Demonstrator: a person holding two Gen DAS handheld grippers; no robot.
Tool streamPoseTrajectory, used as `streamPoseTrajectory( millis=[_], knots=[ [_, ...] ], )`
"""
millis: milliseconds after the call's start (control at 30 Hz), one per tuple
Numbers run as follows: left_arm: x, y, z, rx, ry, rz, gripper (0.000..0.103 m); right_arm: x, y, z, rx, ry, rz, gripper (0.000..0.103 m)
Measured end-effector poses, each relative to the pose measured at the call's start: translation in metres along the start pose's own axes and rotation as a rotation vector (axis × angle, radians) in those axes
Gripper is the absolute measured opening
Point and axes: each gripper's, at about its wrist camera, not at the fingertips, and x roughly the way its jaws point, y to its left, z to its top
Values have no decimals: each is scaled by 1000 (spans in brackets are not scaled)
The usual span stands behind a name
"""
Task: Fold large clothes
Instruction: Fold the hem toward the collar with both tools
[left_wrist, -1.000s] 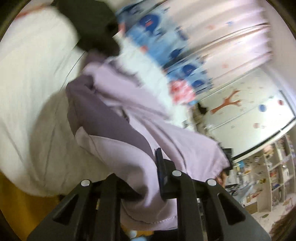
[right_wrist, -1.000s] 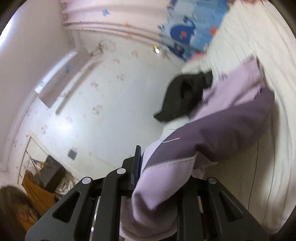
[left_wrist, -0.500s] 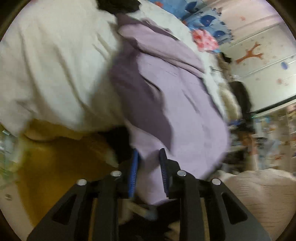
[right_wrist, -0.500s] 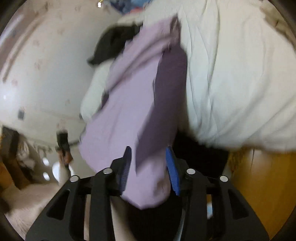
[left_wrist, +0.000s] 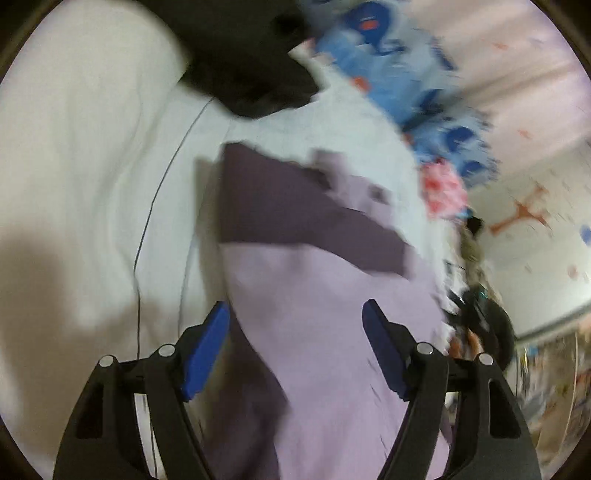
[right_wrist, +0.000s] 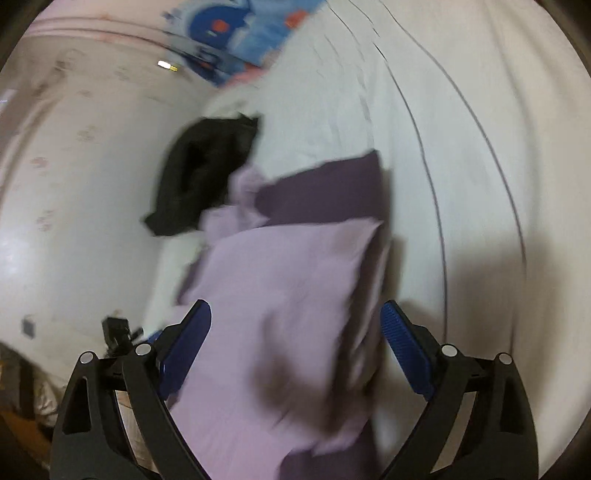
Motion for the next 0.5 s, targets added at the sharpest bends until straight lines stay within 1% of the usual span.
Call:
streamPoseTrajectory(
  millis=[33,67,100,167,200,233,267,300,333,367,400,433,500],
  knots=[
    [15,9,10,-33,16,-6,71,13,-9,0,0,37,-25,90],
    [29,18,14,-65,35,-20,71,19,-13,0,2,48,-16,91],
    [49,29,17,-114,58,-51,71,20,-14,-3,-2,42,9,96],
    [69,37,15,-173,92,-135,78,22,-11,-3,-13,45,147,96],
    [79,37,13,-193,105,-176,80,21,-9,-6,-10,32,182,96],
    [85,32,10,-195,107,-180,80,23,-5,-7,-34,19,192,94],
    [89,24,10,-174,100,-166,80,28,-1,-4,-57,12,190,91],
    [88,9,10,-123,87,-138,80,28,-2,-5,-60,-7,167,66],
    [88,-3,9,-93,75,-114,74,26,-2,-6,-53,-35,163,51],
    [89,-13,11,-67,62,-102,69,23,-2,-6,-55,-70,166,44],
    [80,-28,10,-42,42,-107,60,15,1,-7,-65,-101,167,36],
    [76,-36,12,-32,29,-123,53,3,10,-12,-81,-133,165,33],
    [52,-68,13,24,-24,-177,47,-27,34,-20,-133,-182,167,30]
  ],
)
